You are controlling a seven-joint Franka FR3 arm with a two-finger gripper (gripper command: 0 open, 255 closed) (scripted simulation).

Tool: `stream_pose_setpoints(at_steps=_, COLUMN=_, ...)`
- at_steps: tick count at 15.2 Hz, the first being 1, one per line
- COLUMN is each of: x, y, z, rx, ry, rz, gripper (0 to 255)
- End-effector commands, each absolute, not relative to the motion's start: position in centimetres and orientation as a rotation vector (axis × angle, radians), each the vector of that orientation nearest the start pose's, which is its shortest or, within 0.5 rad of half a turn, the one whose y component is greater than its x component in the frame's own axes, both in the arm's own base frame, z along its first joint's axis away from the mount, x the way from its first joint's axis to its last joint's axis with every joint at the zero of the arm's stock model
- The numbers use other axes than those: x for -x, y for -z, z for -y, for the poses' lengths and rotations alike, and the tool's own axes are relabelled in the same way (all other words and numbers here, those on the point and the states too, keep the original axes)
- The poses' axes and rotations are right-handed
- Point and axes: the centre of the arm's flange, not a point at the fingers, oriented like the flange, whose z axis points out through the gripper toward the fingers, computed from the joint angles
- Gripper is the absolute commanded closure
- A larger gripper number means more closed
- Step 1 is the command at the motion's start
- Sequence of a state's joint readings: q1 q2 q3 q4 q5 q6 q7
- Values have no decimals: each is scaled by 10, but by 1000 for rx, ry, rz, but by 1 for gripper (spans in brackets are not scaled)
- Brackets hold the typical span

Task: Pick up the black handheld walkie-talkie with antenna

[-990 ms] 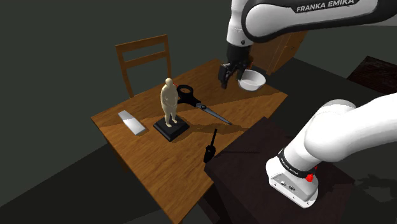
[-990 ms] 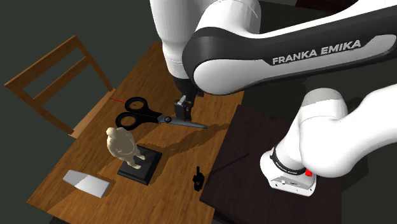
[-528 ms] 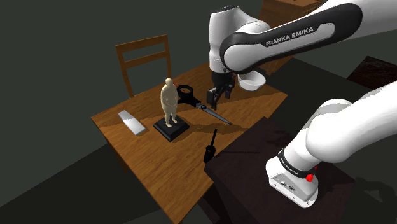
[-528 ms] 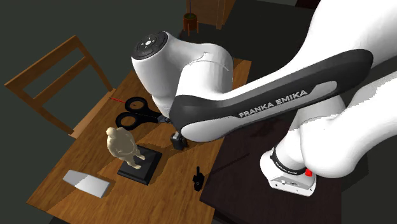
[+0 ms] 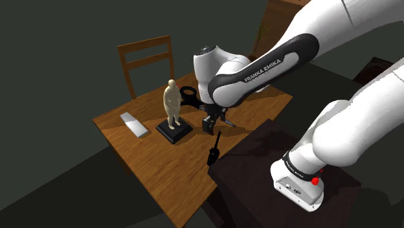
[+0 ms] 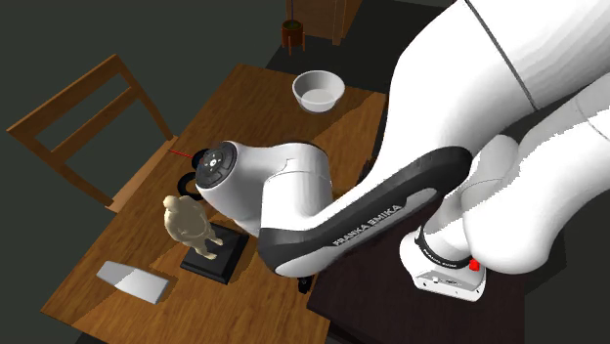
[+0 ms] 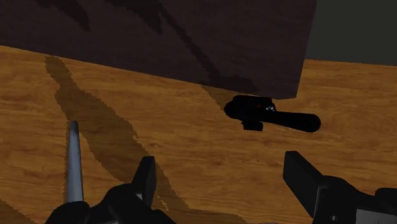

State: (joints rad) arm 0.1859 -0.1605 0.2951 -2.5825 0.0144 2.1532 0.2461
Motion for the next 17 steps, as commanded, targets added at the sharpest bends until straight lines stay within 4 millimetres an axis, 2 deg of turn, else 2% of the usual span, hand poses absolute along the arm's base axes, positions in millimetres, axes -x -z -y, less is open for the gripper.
stream_pose_setpoints(at_steps=1, x=-354, y=-270, z=-196, rx=3228, ry=-442, rz=393, gripper=0)
stream_pose_setpoints(at_steps=7, x=-336, y=-197, z=-232, rx=3221, ry=-567, rz=525, gripper=0)
stream_pose_setpoints(at_steps=15, x=-335, y=-155, z=-233, rx=3221, ry=-571, rz=529, gripper=0)
stream_pose_setpoints(at_steps=17, x=-335, y=-155, z=-233, rx=3221, ry=-571, rz=529, gripper=0)
